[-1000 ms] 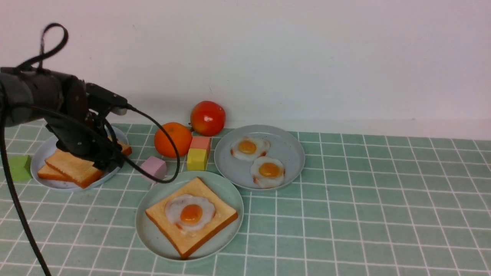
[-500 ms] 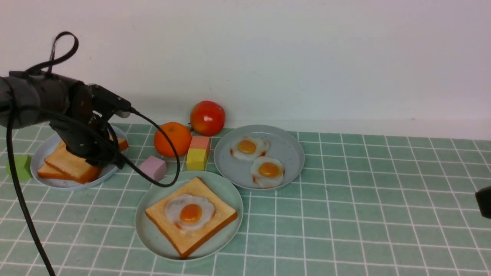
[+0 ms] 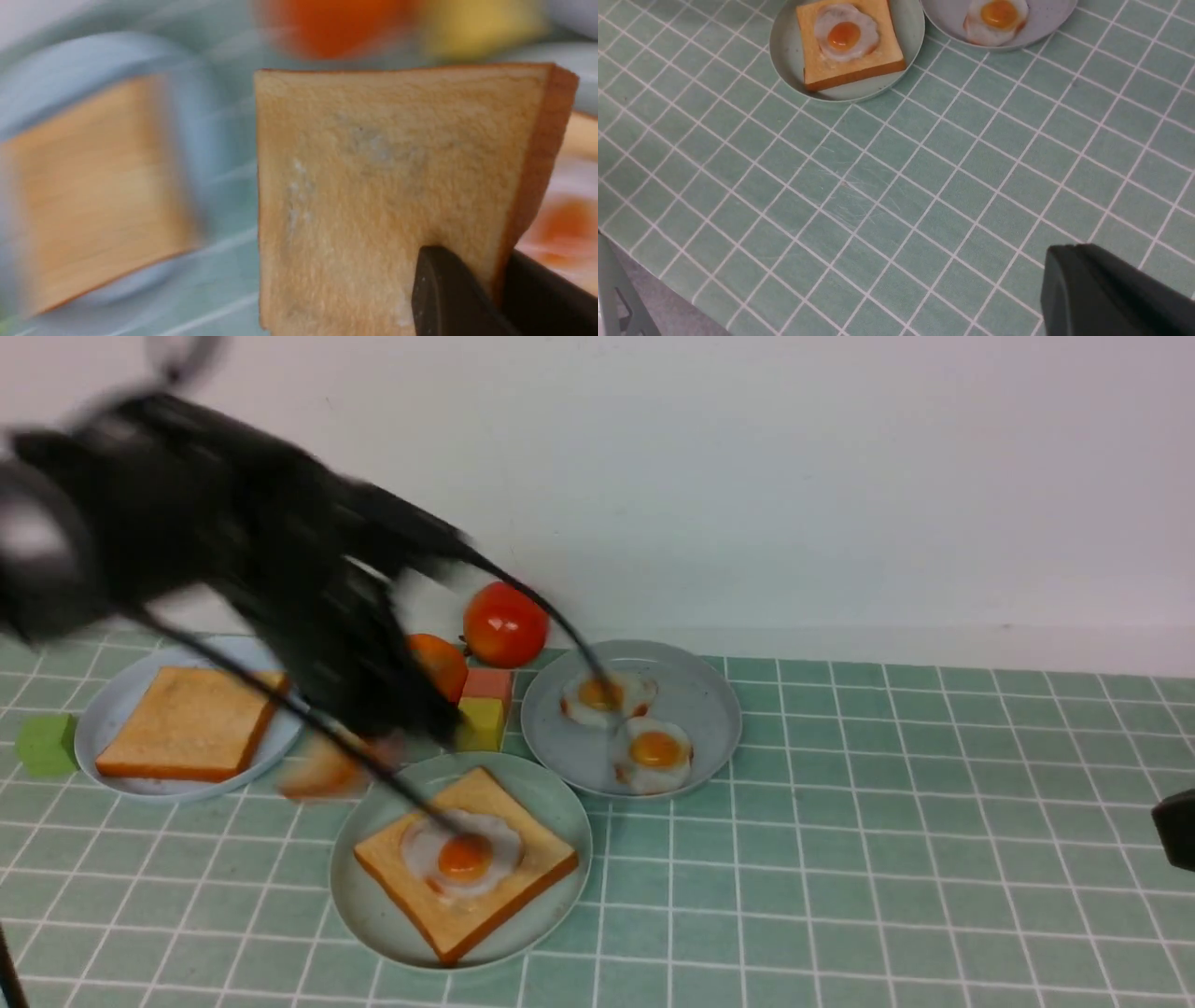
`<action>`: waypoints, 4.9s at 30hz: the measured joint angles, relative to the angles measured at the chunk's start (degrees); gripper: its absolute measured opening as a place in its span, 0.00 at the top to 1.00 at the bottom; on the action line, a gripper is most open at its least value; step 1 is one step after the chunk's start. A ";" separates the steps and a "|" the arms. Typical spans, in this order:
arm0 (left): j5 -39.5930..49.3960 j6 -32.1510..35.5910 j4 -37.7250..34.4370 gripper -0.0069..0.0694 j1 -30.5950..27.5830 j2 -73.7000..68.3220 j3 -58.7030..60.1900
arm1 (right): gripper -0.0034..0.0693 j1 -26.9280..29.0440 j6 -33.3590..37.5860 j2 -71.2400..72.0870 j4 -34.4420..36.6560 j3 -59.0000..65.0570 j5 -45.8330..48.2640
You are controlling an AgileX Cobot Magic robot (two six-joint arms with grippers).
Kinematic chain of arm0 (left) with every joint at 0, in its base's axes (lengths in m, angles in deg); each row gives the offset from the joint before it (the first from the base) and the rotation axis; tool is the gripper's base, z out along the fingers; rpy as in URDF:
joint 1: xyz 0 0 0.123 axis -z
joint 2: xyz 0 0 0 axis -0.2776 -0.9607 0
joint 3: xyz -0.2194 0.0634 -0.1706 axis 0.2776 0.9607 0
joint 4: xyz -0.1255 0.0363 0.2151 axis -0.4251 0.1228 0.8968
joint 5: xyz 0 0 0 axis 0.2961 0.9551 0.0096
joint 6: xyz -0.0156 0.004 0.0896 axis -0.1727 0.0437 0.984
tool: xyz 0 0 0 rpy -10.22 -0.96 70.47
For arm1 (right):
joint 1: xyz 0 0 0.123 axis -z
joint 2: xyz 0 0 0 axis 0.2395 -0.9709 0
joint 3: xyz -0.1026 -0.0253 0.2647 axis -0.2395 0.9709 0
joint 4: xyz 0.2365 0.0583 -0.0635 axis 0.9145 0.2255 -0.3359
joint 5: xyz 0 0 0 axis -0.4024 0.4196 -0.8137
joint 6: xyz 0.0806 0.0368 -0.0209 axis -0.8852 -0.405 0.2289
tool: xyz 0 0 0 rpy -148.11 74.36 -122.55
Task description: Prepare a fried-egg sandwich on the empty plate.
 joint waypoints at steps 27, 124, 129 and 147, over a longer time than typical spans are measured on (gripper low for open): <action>-0.67 -4.73 7.09 0.59 11.98 -7.55 3.71 | 0.93 0.00 0.35 9.34 4.01 0.00 2.21; -61.20 -14.21 -16.20 0.90 11.70 77.73 69.46 | 0.96 22.75 -9.44 47.52 -10.19 61.38 -40.10; -59.73 -10.70 -21.24 0.93 3.93 79.92 71.30 | 0.95 22.75 -9.44 47.52 -10.19 61.38 -40.14; -24.78 -11.69 -16.61 0.93 -23.63 98.32 76.88 | 0.94 22.79 -9.37 47.57 -10.13 61.39 -40.27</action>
